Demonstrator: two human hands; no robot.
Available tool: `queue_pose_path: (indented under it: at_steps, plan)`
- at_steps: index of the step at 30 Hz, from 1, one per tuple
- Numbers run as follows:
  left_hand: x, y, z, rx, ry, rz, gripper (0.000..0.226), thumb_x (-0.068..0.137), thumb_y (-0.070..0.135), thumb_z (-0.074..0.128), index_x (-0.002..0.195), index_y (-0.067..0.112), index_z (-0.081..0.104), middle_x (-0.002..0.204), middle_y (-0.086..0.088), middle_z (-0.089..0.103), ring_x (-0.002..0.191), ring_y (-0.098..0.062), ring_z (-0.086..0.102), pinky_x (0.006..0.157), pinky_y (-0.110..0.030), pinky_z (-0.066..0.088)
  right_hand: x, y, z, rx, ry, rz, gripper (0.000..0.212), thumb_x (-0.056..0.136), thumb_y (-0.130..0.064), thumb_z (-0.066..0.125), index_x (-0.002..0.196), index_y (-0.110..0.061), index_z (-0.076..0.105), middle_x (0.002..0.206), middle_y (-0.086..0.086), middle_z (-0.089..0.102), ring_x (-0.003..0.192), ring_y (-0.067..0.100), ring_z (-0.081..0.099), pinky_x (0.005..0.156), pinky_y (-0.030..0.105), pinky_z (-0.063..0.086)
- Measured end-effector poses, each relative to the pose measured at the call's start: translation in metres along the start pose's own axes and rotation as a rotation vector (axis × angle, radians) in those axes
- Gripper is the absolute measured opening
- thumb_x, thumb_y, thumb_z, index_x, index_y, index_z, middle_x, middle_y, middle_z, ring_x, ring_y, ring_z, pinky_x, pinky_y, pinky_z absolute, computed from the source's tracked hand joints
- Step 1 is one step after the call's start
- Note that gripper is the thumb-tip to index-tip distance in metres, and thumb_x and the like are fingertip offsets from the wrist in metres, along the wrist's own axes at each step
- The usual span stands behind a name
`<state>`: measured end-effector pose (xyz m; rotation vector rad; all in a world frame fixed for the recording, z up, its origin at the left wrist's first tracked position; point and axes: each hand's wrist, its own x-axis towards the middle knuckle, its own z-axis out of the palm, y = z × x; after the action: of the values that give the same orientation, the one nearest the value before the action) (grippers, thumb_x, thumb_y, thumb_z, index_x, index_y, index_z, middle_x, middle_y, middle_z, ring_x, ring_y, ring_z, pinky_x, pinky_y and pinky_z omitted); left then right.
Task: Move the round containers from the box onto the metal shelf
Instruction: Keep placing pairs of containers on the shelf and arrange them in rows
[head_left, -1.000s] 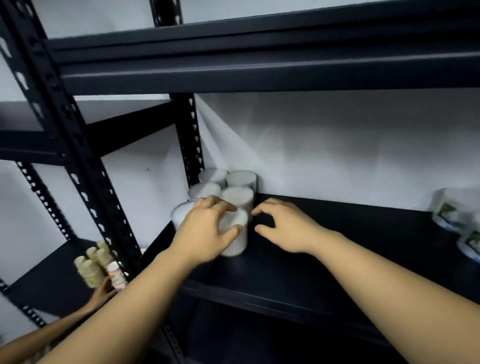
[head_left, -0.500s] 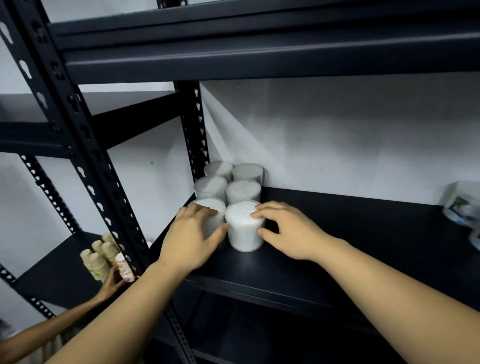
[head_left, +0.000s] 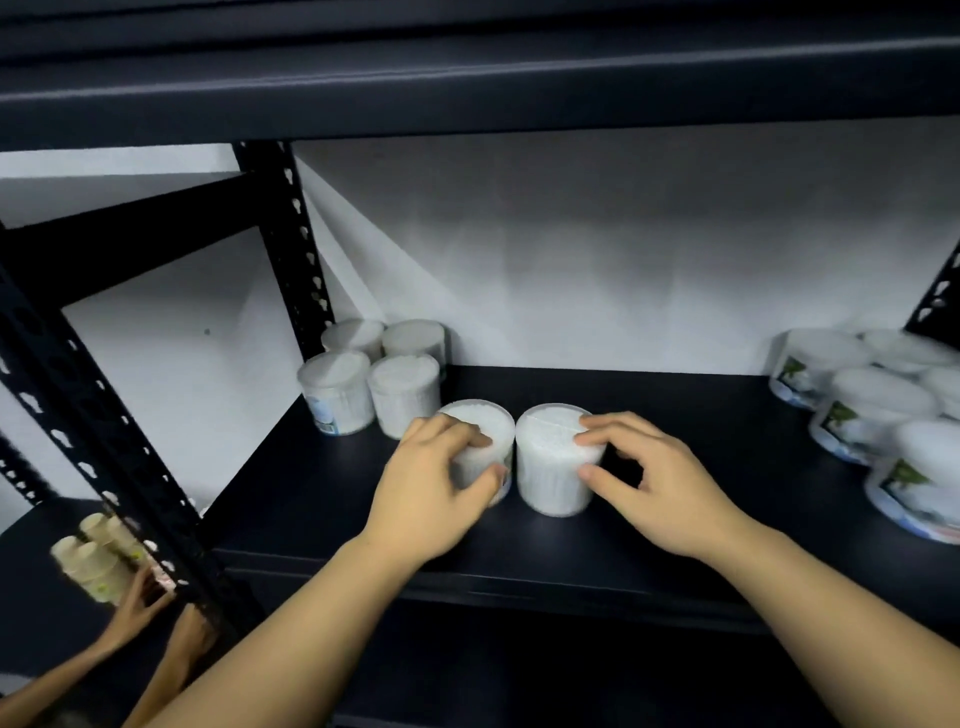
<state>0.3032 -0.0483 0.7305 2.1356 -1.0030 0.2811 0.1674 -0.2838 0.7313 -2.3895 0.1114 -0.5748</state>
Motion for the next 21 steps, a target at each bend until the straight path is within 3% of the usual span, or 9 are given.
queue_pose_path:
  at_steps: [3, 6, 9, 12, 14, 17, 21]
  plan:
    - [0.004, 0.016, 0.016, -0.103, -0.012, 0.039, 0.026, 0.082, 0.049, 0.067, 0.097, 0.029, 0.072, 0.104, 0.023, 0.064, 0.106, -0.005, 0.057, 0.091, -0.011, 0.040, -0.017, 0.009, -0.019, 0.045, 0.069, 0.042, 0.018, 0.093, -0.028, 0.068, 0.110, -0.031, 0.073, 0.126, -0.022, 0.062, 0.125, 0.003, 0.056, 0.106, 0.033, 0.046]
    - [0.007, 0.032, 0.029, -0.189, -0.009, 0.058, 0.015, 0.089, 0.042, 0.068, 0.088, 0.029, 0.075, 0.101, 0.021, 0.068, 0.107, -0.008, 0.061, 0.092, -0.021, 0.047, -0.031, 0.014, -0.033, 0.102, 0.142, 0.089, 0.012, 0.095, -0.022, 0.067, 0.097, -0.031, 0.075, 0.120, -0.018, 0.066, 0.122, 0.006, 0.060, 0.101, 0.037, 0.049]
    - [0.010, 0.041, 0.039, -0.315, 0.000, 0.023, 0.003, 0.089, 0.028, 0.076, 0.091, 0.029, 0.078, 0.108, 0.019, 0.070, 0.112, -0.008, 0.063, 0.093, -0.024, 0.049, -0.038, 0.016, -0.041, 0.165, 0.212, 0.168, 0.011, 0.091, -0.020, 0.071, 0.090, -0.030, 0.074, 0.118, -0.017, 0.065, 0.115, 0.005, 0.062, 0.095, 0.031, 0.052]
    - [0.009, 0.043, 0.046, -0.433, 0.067, -0.094, 0.040, 0.080, 0.024, 0.084, 0.115, 0.033, 0.066, 0.124, 0.016, 0.058, 0.118, -0.005, 0.060, 0.096, -0.022, 0.048, -0.039, 0.015, -0.039, 0.222, 0.292, 0.298, 0.028, 0.084, -0.024, 0.079, 0.107, -0.033, 0.065, 0.120, -0.013, 0.057, 0.109, 0.004, 0.063, 0.087, 0.024, 0.053]
    - [0.009, 0.046, 0.047, -0.494, 0.076, -0.268, 0.056, 0.075, 0.030, 0.087, 0.121, 0.032, 0.055, 0.124, 0.013, 0.054, 0.111, -0.001, 0.060, 0.089, -0.019, 0.049, -0.038, 0.017, -0.036, 0.273, 0.358, 0.478, 0.040, 0.079, -0.031, 0.082, 0.111, -0.029, 0.058, 0.115, -0.007, 0.060, 0.101, 0.007, 0.065, 0.086, 0.030, 0.056]
    - [0.009, 0.049, 0.050, -0.552, 0.069, -0.403, 0.055, 0.076, 0.029, 0.087, 0.117, 0.023, 0.052, 0.115, 0.010, 0.060, 0.097, 0.006, 0.062, 0.072, -0.011, 0.050, -0.036, 0.021, -0.034, 0.426, 0.366, 0.662, 0.032, 0.079, -0.033, 0.082, 0.102, -0.022, 0.063, 0.103, 0.003, 0.068, 0.097, 0.020, 0.068, 0.089, 0.045, 0.059]
    - [0.013, 0.043, 0.052, -0.681, 0.052, -0.439, 0.041, 0.081, 0.019, 0.083, 0.113, 0.022, 0.057, 0.113, 0.009, 0.066, 0.103, 0.000, 0.064, 0.075, -0.010, 0.050, -0.029, 0.026, -0.040, 0.557, 0.327, 0.685, 0.018, 0.088, -0.022, 0.072, 0.105, -0.020, 0.067, 0.106, 0.004, 0.072, 0.107, 0.023, 0.067, 0.094, 0.043, 0.057]
